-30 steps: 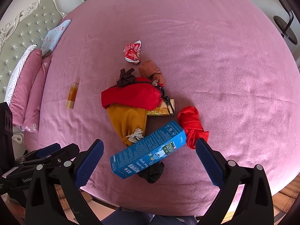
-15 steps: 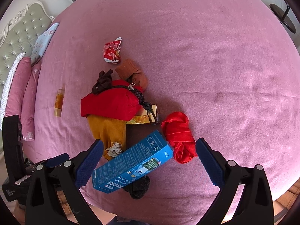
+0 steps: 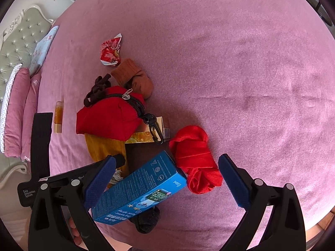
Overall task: Collect trash
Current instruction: 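Grasp the mustard-yellow knit bag at its drawstring neck with the left tool, then grasp the red zippered pouch with the right tool while the left tool holds the yellow bag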
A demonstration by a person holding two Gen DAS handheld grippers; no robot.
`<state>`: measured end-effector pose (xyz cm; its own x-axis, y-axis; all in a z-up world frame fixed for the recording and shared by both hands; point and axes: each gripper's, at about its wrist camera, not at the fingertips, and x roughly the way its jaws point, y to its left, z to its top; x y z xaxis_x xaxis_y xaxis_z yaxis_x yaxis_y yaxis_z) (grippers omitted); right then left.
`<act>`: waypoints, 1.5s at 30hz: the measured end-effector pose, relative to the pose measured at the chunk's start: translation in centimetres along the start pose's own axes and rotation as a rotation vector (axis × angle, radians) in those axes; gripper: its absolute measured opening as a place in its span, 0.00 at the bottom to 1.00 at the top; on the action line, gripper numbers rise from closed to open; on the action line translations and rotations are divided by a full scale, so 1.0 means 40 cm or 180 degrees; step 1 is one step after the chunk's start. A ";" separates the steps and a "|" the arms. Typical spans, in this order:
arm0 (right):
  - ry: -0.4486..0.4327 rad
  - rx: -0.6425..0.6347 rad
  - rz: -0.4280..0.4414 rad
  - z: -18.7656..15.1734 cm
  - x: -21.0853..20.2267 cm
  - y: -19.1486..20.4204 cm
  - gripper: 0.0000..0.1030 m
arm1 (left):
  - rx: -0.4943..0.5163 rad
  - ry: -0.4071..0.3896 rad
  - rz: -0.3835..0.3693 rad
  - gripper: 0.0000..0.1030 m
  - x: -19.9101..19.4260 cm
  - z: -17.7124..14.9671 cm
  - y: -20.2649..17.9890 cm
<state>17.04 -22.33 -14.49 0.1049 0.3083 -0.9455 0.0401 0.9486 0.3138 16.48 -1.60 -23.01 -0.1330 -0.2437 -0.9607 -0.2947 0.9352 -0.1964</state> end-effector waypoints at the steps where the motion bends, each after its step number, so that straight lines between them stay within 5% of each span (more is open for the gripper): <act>1: 0.0004 -0.0003 0.0006 0.001 0.002 0.000 0.92 | -0.0031 0.0030 -0.0106 0.90 0.009 0.003 0.006; 4: 0.0010 -0.0019 0.0028 0.003 0.005 0.004 0.92 | -0.0107 0.0026 -0.0286 0.79 0.013 0.004 0.022; 10: 0.0009 -0.0098 0.0063 0.013 0.009 0.031 0.92 | -0.0086 -0.0084 -0.0404 0.40 -0.026 -0.011 0.057; 13: -0.0012 -0.0155 0.0082 0.016 0.009 0.051 0.92 | -0.0126 -0.0152 -0.0468 0.35 -0.051 -0.026 0.084; 21: 0.0003 -0.0394 0.0104 0.038 0.038 0.126 0.92 | -0.0423 -0.0256 -0.0762 0.33 -0.123 -0.061 0.217; 32: 0.0135 -0.1003 -0.0013 0.059 0.122 0.263 0.92 | -0.0759 -0.0404 -0.0870 0.34 -0.196 -0.062 0.382; 45: 0.0277 -0.1233 -0.0198 0.100 0.231 0.267 0.93 | -0.0786 -0.0368 -0.0975 0.34 -0.168 -0.068 0.358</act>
<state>22.40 -9.65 -19.53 0.0290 0.2387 -0.9707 -0.3355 0.9170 0.2155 10.58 12.72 -18.84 0.0993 -0.4578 -0.8835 -0.5243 0.7305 -0.4375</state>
